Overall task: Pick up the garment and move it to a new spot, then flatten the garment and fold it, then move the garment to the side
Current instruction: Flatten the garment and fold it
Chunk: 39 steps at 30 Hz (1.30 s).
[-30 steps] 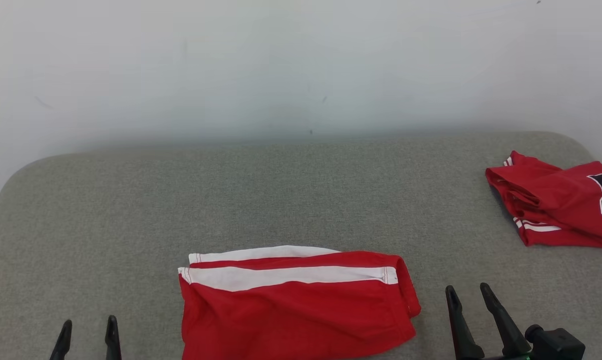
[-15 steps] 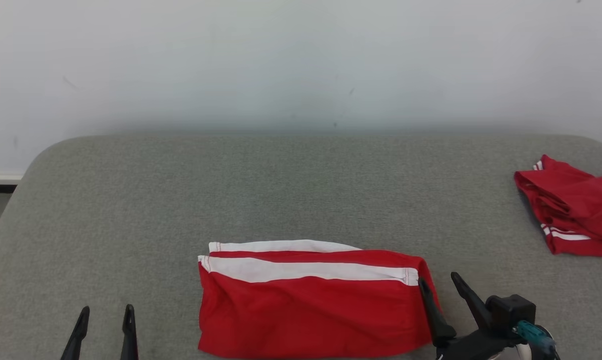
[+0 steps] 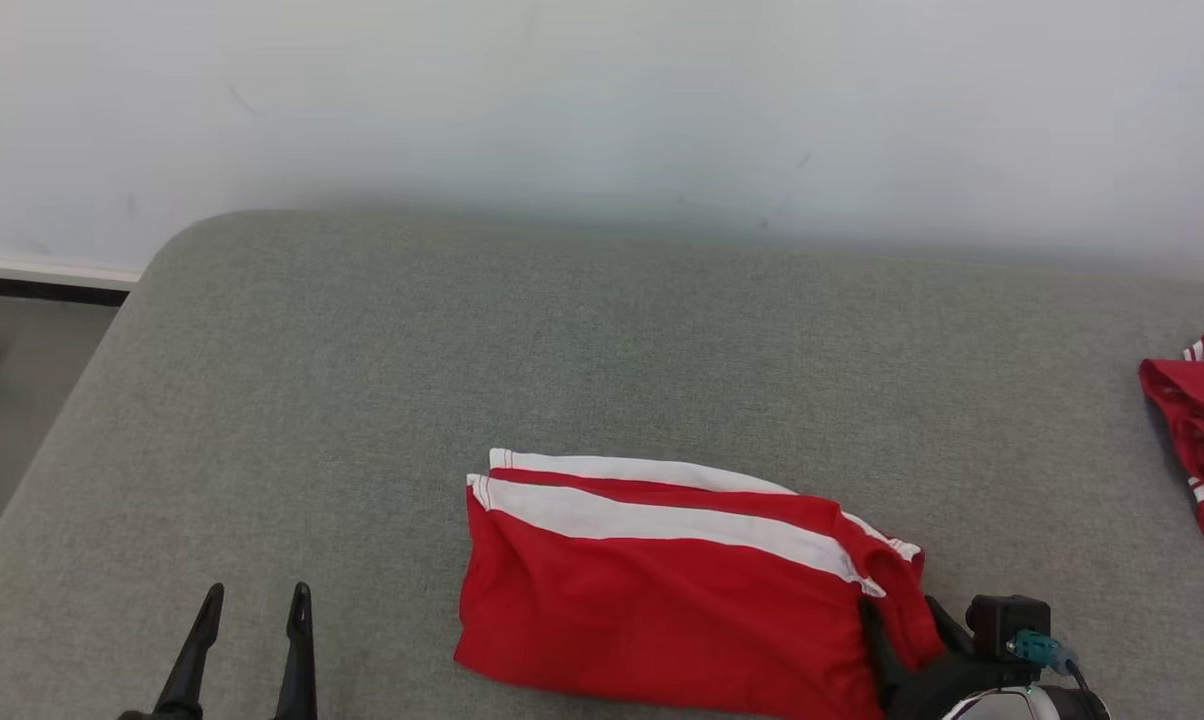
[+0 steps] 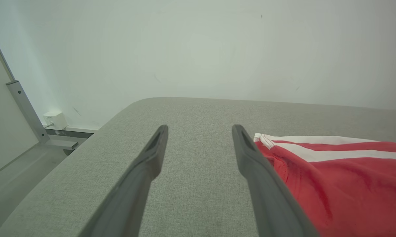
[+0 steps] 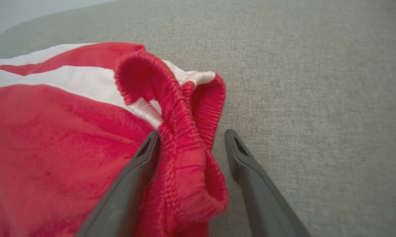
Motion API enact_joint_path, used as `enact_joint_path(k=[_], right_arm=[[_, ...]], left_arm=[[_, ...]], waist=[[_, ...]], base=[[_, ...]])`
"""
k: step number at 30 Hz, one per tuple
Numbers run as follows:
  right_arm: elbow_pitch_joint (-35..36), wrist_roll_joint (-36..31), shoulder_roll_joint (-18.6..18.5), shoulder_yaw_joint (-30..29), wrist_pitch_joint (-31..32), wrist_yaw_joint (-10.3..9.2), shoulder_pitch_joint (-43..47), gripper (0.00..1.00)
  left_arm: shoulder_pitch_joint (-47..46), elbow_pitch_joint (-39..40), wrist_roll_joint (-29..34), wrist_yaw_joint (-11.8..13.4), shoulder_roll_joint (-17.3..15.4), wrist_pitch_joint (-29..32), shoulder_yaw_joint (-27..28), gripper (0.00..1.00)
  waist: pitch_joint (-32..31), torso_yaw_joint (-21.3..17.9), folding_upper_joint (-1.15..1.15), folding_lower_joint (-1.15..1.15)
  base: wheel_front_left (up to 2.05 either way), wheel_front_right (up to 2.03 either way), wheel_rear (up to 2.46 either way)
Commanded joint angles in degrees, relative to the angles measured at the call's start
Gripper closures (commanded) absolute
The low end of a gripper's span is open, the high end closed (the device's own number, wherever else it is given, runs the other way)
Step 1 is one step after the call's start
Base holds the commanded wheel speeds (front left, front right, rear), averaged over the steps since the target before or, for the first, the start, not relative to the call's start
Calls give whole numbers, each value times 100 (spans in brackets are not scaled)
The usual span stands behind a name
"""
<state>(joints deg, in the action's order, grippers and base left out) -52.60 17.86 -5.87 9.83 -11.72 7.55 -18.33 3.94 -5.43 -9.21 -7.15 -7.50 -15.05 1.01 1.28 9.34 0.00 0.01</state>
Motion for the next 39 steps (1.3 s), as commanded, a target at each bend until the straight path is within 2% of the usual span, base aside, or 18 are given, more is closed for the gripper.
enact_joint_path(k=[1,2,3,4,5,6,9,12,22,26,32,39], right_arm=[[-231,121,72,44,-23,-17,-101,0],[-340,170,103,93,5,-17,-116,0],[-435,234,131,134,39,-16,-145,9],[-435,234,131,134,39,-16,-145,9],[-505,288,150,166,33,-12,-170,77],[-578,342,162,204,19,-4,-191,100],[-703,499,132,319,-20,-6,-317,100],[-766,585,-103,468,-65,-18,-473,100],[-852,921,-1500,790,48,-17,-828,100],[-859,1030,-1876,968,289,-17,-925,100],[-356,1695,-1902,1266,886,-17,-1046,100],[823,3330,-1907,1456,2163,-17,-933,100]], left_arm=[[-70,-42,52,-39,12,-16,-22,0],[-74,-50,62,-30,14,-16,-34,0],[-76,-51,66,-23,17,-16,-40,0],[-76,-51,66,-23,17,-16,-40,0],[-77,-54,75,-24,19,-16,-40,0],[-76,-65,77,-25,18,-16,-43,0],[-22,-85,87,-28,11,-16,-29,0],[48,-95,110,-29,30,-16,-26,0],[72,-92,125,-32,85,-16,-74,0],[47,-137,70,-31,70,-16,-97,0],[98,-176,40,-26,87,-16,-71,0],[166,-167,68,-26,182,-16,-81,0]], waist=[[48,93,0,-1],[41,103,0,-1],[34,109,0,-1],[34,109,0,-1],[26,113,0,-1],[11,115,0,-1],[-44,81,0,-1],[-114,18,0,-1],[-185,-235,0,-1],[-181,-315,0,-1],[-243,-462,0,-1],[-329,-606,0,-1]], base=[[0,0,0],[0,0,0],[0,0,0],[0,0,0],[0,0,0],[0,0,0],[0,0,0],[0,0,0],[0,0,0],[0,0,0],[0,0,0],[0,0,0]])
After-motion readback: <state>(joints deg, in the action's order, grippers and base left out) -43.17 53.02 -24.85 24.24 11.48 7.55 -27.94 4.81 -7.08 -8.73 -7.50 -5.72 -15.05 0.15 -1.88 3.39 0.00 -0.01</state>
